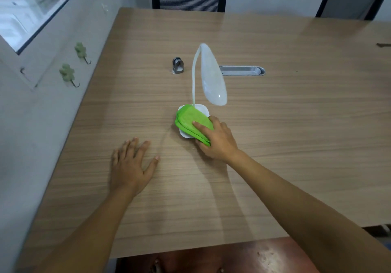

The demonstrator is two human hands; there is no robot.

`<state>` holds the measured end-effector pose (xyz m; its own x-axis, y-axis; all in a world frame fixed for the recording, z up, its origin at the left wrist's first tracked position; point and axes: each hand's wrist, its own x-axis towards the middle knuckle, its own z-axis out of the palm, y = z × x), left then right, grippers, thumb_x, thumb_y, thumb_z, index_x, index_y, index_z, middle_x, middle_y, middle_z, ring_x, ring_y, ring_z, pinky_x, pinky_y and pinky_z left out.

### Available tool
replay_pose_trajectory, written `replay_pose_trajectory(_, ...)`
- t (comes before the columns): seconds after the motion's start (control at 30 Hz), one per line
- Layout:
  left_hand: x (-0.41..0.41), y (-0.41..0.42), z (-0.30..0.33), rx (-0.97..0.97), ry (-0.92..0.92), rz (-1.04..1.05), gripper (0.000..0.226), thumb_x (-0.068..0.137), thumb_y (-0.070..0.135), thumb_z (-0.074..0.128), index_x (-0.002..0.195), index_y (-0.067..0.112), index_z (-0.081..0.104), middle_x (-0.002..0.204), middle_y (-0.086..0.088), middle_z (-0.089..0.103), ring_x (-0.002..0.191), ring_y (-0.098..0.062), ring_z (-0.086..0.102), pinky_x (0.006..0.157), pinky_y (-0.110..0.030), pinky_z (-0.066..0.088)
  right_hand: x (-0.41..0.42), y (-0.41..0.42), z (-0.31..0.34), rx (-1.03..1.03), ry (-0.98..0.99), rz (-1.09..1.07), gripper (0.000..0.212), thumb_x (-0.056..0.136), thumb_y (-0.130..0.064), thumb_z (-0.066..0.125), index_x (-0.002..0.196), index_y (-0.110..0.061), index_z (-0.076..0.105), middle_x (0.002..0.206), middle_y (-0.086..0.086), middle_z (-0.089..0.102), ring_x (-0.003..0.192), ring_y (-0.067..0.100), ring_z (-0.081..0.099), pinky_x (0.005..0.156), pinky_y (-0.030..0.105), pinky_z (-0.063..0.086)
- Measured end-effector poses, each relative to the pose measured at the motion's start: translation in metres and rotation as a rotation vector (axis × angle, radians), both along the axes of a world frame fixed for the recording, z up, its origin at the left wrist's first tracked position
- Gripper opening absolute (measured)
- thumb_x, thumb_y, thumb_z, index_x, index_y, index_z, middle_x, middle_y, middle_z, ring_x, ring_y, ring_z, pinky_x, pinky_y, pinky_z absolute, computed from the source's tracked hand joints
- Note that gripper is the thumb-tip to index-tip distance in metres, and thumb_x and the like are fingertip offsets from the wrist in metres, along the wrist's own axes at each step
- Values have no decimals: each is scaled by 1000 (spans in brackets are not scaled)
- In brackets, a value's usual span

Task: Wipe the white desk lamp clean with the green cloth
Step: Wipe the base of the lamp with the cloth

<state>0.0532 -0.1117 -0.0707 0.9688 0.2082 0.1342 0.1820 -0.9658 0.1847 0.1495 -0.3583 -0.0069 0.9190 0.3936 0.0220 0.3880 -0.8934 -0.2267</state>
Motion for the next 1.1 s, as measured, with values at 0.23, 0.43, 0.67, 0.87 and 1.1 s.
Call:
replay_pose_trajectory(0.23,0,0,1,-3,14,5,67,81,66,30,137,33,45,149,-5,41,140,-26,32,114,-49,24,-27,1,-1,-4,-128,216,58,70,-43,40,124,-32,59,137,17,53,77,38,60,74,41,53)
replay_pose_trajectory(0.43,0,0,1,3,14,3,67,81,67,28,137,34,45,149,-4,41,140,-26,31,114,-49,23,-11,-7,-2,-14,-54,23,58,77,-49,50,133,-32,50,143,11,48,95,44,56,85,47,48)
replay_pose_trajectory(0.67,0,0,1,-5,11,5,67,81,66,29,136,32,47,148,-6,43,139,-27,34,114,-49,24,-14,-7,-3,-57,-134,60,55,80,-41,58,133,-32,49,142,11,48,98,42,55,82,44,47)
replay_pose_trajectory(0.87,0,0,-1,5,8,6,67,81,66,30,136,31,48,148,-6,43,139,-28,33,113,-49,23,4,9,-2,-58,-59,104,63,84,-50,54,136,-16,42,152,15,31,138,35,29,111,47,28)
replay_pose_trajectory(1.1,0,1,0,8,28,8,67,81,67,28,138,33,44,151,-4,39,141,-26,30,114,-48,21,11,36,-12,60,59,61,70,94,-46,45,149,-14,15,159,13,8,147,27,6,120,46,9)
